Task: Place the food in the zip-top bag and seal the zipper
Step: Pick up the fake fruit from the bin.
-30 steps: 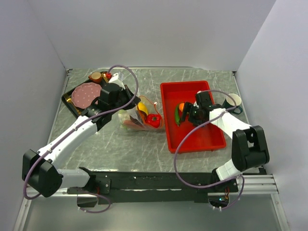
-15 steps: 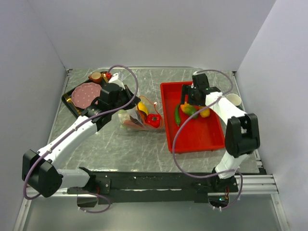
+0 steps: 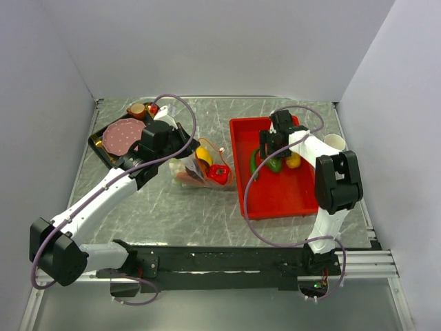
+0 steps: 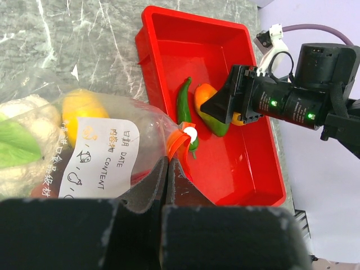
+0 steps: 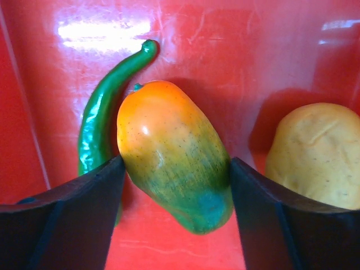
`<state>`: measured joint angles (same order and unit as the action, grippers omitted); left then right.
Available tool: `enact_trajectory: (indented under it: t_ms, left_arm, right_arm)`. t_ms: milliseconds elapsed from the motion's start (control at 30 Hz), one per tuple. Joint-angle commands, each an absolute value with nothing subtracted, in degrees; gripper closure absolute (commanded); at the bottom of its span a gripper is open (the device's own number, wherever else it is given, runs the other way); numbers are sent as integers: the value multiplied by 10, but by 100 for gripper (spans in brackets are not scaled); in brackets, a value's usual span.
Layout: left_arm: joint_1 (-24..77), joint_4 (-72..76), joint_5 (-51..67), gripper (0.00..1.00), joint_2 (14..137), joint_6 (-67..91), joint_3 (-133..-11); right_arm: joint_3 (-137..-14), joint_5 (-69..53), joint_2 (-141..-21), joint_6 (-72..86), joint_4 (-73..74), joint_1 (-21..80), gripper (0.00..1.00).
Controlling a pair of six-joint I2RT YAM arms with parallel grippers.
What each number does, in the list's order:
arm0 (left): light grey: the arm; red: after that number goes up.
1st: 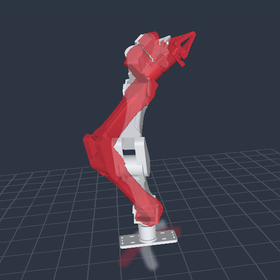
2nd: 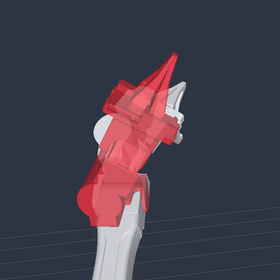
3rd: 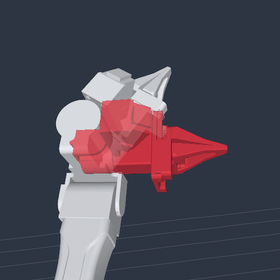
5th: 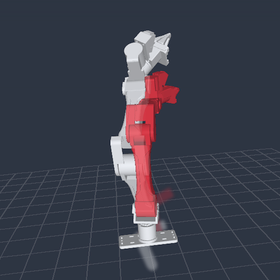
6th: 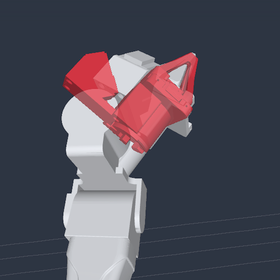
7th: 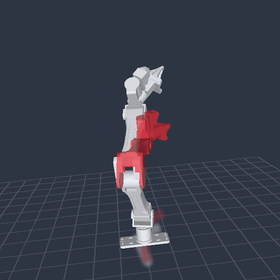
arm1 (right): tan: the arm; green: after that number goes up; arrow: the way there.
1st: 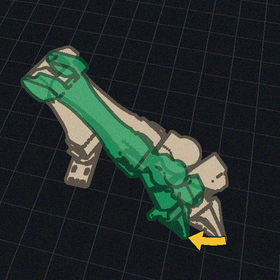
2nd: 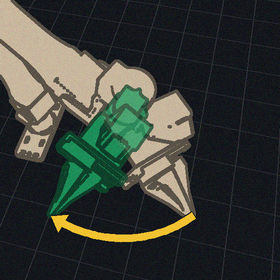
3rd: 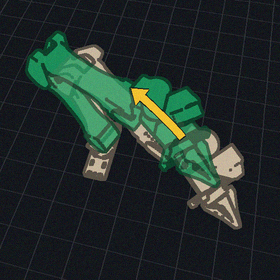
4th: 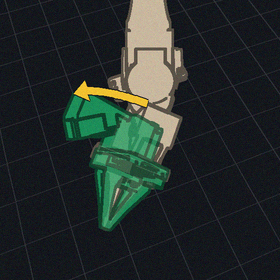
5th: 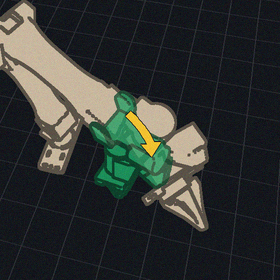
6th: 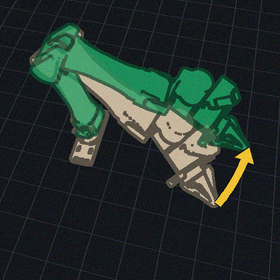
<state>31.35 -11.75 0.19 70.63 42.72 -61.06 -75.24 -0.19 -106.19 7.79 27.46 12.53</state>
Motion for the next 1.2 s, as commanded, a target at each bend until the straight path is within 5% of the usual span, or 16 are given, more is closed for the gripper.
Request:
enact_trajectory:
  t_ms: [0, 433, 533, 567, 1167]
  left_arm:
    - [312, -90, 2, 99, 694, 428, -612]
    - [312, -90, 2, 99, 693, 430, -609]
    - [312, -91, 2, 99, 694, 428, -609]
    - [312, -92, 2, 99, 695, 427, -610]
    - [312, -88, 18, 99, 713, 424, -621]
  right_arm:
    - [-737, -25, -1039, 81, 265, 121, 29]
    - [-705, -66, -1033, 109, 258, 122, 23]
    - [-708, -64, -1034, 110, 263, 122, 46]
    - [-708, -55, -1030, 115, 264, 122, 61]
    - [-641, -136, -776, 231, 210, 184, 64]
